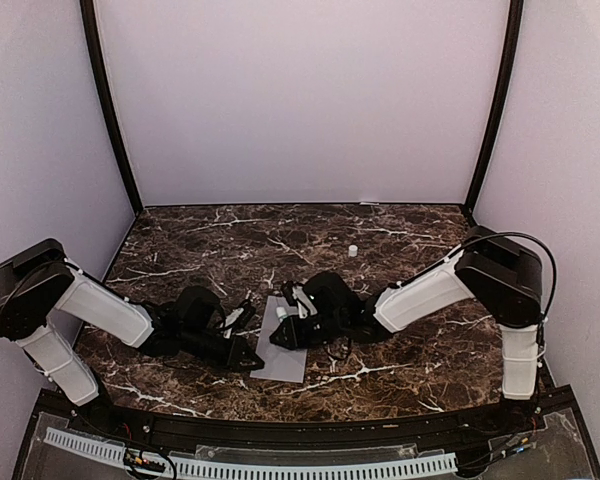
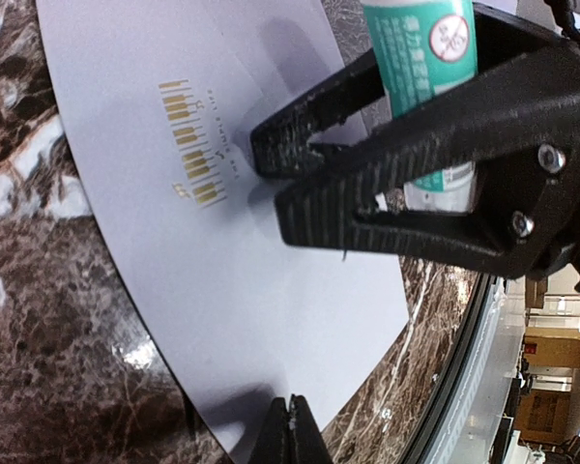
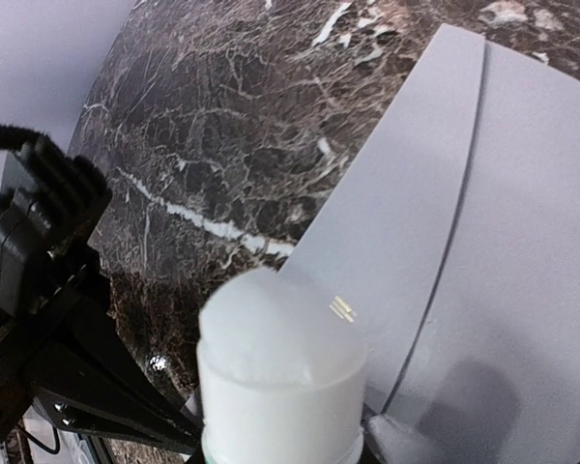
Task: Place the letter into the envelope and seal it
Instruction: Seal the envelope flap on the envelope.
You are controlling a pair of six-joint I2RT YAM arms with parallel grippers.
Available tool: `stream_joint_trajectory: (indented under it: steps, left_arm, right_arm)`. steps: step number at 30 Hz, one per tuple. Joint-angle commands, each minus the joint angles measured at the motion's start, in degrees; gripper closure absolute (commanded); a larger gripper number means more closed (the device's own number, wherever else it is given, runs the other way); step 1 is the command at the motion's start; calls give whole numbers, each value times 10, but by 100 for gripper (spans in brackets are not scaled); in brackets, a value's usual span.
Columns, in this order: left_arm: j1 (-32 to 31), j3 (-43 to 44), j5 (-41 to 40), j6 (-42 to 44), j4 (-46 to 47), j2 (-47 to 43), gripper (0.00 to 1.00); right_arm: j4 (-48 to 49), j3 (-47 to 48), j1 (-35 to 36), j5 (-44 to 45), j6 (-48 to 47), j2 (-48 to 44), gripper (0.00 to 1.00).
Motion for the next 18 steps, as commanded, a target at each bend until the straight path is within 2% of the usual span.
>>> stream_joint_trajectory:
  steps: [1,10,18]
  left_arm:
    - [-3,-15,-26,11,-56,0,100]
    - [-3,-13,-25,9,-52,4,100]
    - [-3,-10,-26,11,-53,4,100]
  right_arm:
    - [-35,13,-18,20,-5,14,100]
    - [-41,24,-26,-6,-29,25,100]
    - [-32,9,1,-54,-48,12,100]
